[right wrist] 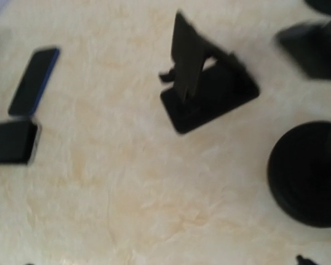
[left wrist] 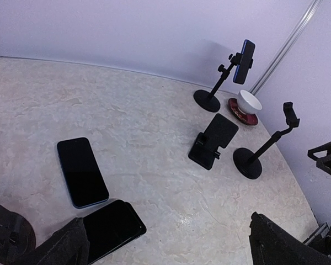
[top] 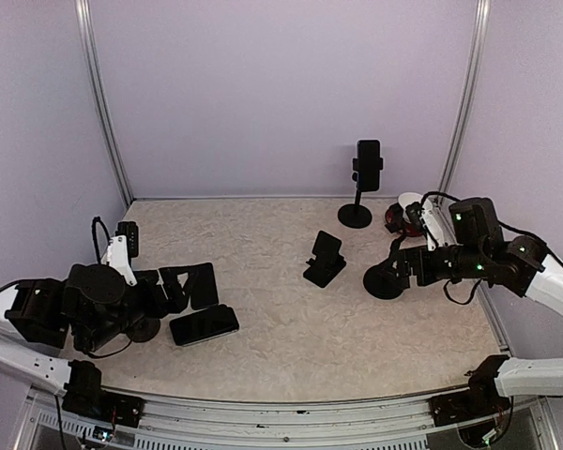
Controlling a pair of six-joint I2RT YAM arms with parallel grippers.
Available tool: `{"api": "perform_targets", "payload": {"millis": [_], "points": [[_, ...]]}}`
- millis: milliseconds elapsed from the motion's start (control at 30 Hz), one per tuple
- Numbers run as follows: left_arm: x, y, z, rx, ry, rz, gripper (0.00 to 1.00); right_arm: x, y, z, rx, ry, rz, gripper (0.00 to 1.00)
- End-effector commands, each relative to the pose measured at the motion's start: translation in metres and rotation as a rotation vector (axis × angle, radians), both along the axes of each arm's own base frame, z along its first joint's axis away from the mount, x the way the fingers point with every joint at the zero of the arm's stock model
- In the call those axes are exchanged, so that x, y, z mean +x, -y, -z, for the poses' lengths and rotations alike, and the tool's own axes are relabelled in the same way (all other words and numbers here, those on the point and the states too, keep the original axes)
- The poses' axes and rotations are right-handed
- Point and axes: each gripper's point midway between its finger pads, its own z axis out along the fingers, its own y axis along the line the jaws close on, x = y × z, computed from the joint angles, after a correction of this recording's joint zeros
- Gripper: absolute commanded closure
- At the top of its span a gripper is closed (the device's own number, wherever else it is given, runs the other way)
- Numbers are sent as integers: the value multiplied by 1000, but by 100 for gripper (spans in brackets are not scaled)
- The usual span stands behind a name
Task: Place the phone on the phone stand
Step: Pick up the phone stand at the center of the board.
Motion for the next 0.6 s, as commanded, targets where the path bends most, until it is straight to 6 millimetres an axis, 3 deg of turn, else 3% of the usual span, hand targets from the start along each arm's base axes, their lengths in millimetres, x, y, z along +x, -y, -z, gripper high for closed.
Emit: {"api": "perform_targets", "payload": {"millis": [0,300,400,567], "points": [[7,15,2,11,-9,75,1,-3,-13,-1,-32,18,3,0],[35,22,8,12,-50,103,1,-11,-45,-13,-72,143,-136,0],[40,28,15,27,-88,127,1,-5,-41,-13,-84,158,-90,0],[35,47,39,101,-123,213,1,6,-13,15,-147,157,77,0]]}}
